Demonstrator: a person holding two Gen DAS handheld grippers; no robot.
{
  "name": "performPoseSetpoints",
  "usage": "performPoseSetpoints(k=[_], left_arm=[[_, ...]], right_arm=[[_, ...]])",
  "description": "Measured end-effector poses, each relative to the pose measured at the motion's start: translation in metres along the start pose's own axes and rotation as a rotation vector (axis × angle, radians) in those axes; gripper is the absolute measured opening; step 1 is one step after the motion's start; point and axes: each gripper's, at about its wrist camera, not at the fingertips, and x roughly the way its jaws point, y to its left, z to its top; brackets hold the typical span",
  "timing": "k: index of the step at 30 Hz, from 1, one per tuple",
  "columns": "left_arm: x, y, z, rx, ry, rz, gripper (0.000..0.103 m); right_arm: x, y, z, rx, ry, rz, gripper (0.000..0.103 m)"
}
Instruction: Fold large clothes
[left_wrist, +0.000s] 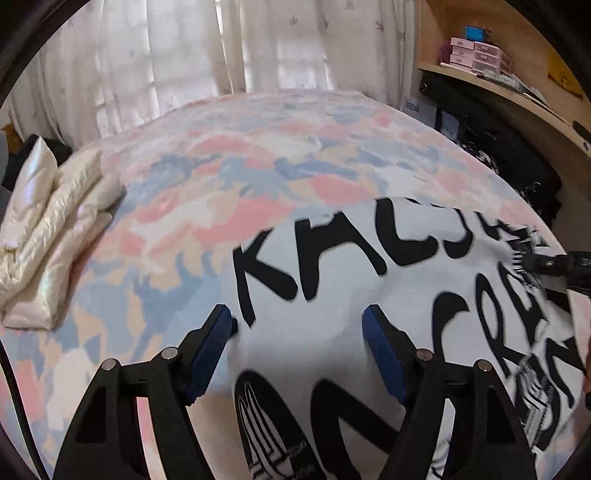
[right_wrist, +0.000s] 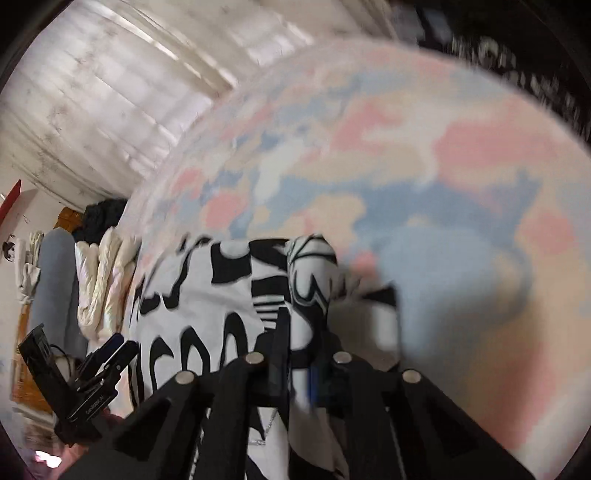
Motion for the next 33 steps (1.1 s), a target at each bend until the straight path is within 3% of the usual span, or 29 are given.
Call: performPoseSetpoints(k=[6, 10, 14, 16, 18, 21, 26, 29, 33], left_arm=[[0.019, -0.01, -0.017, 0.033, -0.014, 0.067, 0.075], [0.019, -0.006, -0.02, 0.009, -0.02, 0.053, 0.077], [0.007, -0.003, -0.012, 0.009, 0.0, 0.042, 0.077], [-0.009, 0.0, -0.013, -0.001, -0.009, 0.04, 0.077], [-0.029, 0.003, -0.019, -0.014, -0.018, 0.047, 0.077], [-0.051, 0.007, -0.036, -0.048, 0.017, 0.071, 0.077], [-0.082, 0.015, -0.075, -0.139, 0.076, -0.023, 0.077], [-0.093, 0.015, -0.097, -0.166, 0.086, -0.033, 0.074], [-0.089, 0.011, -0.12, -0.158, 0.114, -0.041, 0.067]], right_arm=[[0.028, 0.0, -0.012, -0.08, 0.017, -0.148, 0.007], [0.034, -0.015, -0.022, -0.066, -0.014, -0.134, 0.006], [0.024, -0.012, -0.017, -0.051, -0.015, -0.152, 0.017], [0.007, -0.006, -0.016, -0.039, -0.027, -0.186, 0.024], [-0.015, 0.002, -0.021, -0.038, -0.06, -0.174, 0.026], [-0.046, 0.021, -0.037, -0.093, -0.105, -0.159, 0.026], [-0.069, 0.056, -0.089, -0.198, -0.084, -0.117, 0.026], [-0.076, 0.067, -0.117, -0.225, -0.079, -0.1, 0.026], [-0.07, 0.064, -0.143, -0.273, -0.07, -0.183, 0.026]])
